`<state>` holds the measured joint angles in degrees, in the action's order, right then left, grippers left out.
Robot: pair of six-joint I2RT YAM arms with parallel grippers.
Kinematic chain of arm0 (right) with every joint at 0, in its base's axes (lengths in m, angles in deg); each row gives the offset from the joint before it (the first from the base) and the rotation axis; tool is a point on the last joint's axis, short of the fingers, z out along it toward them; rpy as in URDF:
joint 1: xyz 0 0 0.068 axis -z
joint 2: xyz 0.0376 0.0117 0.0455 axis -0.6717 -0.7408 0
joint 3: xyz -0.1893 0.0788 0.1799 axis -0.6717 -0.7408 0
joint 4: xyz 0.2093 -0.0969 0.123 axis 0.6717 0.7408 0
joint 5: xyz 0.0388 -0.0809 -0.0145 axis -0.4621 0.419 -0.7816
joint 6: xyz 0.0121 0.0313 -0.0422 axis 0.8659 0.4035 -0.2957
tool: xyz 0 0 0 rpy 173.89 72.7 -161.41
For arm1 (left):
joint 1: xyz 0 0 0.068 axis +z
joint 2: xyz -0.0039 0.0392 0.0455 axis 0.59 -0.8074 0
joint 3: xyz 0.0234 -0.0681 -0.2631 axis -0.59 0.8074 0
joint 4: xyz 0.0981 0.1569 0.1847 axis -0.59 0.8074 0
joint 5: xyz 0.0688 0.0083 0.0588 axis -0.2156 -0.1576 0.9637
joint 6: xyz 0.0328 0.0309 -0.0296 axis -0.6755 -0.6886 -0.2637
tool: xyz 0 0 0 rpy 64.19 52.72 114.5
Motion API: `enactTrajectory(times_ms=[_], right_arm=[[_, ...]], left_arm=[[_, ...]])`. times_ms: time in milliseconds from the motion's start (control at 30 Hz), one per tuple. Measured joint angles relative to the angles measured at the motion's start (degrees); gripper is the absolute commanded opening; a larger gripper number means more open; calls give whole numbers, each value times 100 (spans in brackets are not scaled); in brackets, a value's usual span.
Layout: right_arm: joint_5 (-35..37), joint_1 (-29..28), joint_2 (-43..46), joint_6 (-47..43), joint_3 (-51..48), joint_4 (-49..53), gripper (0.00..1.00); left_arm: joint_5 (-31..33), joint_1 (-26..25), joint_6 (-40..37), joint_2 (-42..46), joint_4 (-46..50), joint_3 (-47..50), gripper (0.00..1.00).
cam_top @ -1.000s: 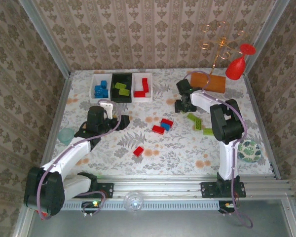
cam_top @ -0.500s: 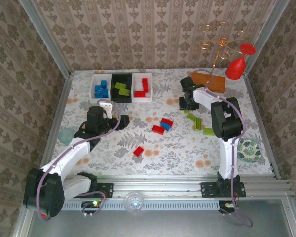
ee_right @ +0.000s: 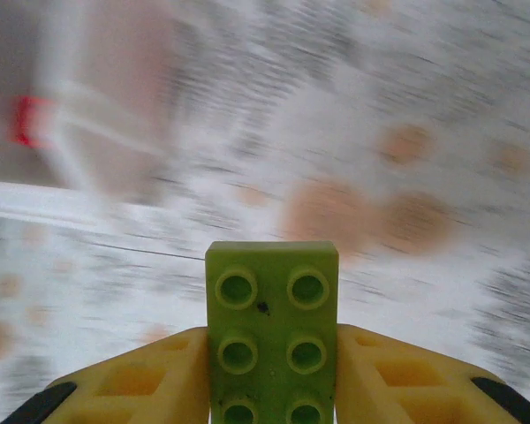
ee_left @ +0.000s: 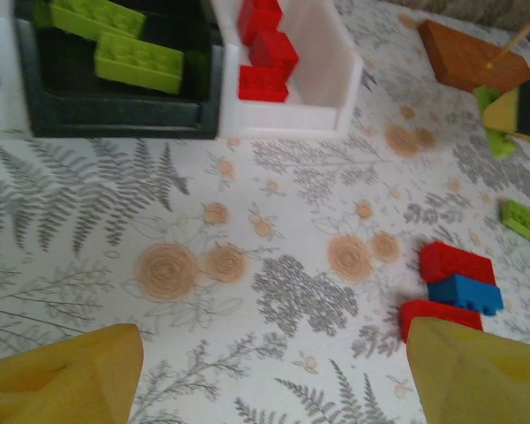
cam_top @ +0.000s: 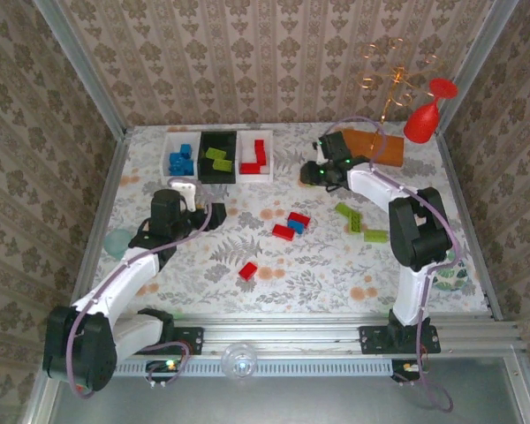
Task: Sort the legos into containers by color
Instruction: Place the lego in the container.
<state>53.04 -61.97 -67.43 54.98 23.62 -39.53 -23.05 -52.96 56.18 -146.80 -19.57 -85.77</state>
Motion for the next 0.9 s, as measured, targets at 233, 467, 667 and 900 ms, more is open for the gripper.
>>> enactTrajectory(times_ms=[233,467,667,900], right_arm=[[-413,-1261,-566,654,1182,-1215,39],[-420,-1510,-1871,1161,2640,-1919,38],[-323,-1513,-2909,1362,3692,-2076,38],[-149,-1517,-3703,1403,4776,-1998,40]], left_arm=[[238,431,140,411,-39,286,80],[291,490,175,461,-42,332,80],[289,490,175,461,-42,332,80],[282,490,175,461,-44,332,80]])
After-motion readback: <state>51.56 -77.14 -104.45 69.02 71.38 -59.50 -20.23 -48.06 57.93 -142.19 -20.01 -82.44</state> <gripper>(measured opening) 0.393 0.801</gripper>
